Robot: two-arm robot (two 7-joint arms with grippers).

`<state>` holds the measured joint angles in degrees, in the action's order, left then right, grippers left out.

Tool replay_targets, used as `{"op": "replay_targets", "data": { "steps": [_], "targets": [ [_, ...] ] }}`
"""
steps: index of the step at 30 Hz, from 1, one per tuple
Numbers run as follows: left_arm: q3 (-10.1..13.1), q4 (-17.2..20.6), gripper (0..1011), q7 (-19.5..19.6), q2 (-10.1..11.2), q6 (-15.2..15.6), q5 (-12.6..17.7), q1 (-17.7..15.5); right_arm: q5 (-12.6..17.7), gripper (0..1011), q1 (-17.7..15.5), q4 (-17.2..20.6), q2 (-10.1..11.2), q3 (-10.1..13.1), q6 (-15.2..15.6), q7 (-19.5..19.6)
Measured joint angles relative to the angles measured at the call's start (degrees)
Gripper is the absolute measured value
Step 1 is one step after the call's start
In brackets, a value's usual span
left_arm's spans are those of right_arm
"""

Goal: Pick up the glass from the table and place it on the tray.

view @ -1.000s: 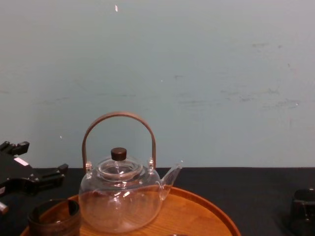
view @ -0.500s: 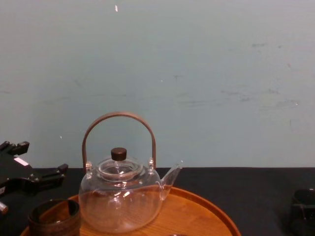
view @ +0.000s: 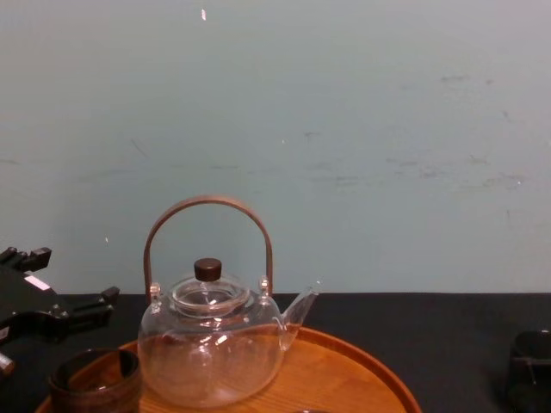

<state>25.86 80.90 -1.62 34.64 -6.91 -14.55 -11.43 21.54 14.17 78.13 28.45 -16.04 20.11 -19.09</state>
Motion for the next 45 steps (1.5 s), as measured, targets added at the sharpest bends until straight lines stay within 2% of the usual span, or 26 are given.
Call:
{"op": "replay_targets", "data": {
  "steps": [2, 17, 32, 38, 43, 45],
  "targets": [
    [0.0, 0.0, 1001, 0.0, 0.0, 0.0, 0.0, 0.0, 0.06, 904, 0.0, 0.01, 0.01, 0.02, 0.0, 0.0],
    [0.0, 0.0, 1001, 0.0, 0.0, 0.0, 0.0, 0.0, 0.26, 902, -0.08, 0.15, 0.05, 0.14, -0.04, -0.13],
    [0.0, 0.0, 1001, 0.0, 0.0, 0.0, 0.0, 0.0, 1.61, 902, -2.34, 7.47, 1.98, 1.06, -1.41, -2.73],
    [0.0, 0.0, 1001, 0.0, 0.0, 0.0, 0.0, 0.0, 1.8, 902, -1.69, 9.54, 2.54, -0.33, -1.99, -4.34],
    [0.0, 0.0, 1001, 0.0, 0.0, 0.0, 0.0, 0.0, 1.79, 902, -0.41, 9.89, 2.6, -2.1, -2.26, -5.67],
    [0.0, 0.0, 1001, 0.0, 0.0, 0.0, 0.0, 0.0, 1.75, 902, 0.47, 9.94, 2.53, -3.47, -2.36, -6.61]
  ]
}}
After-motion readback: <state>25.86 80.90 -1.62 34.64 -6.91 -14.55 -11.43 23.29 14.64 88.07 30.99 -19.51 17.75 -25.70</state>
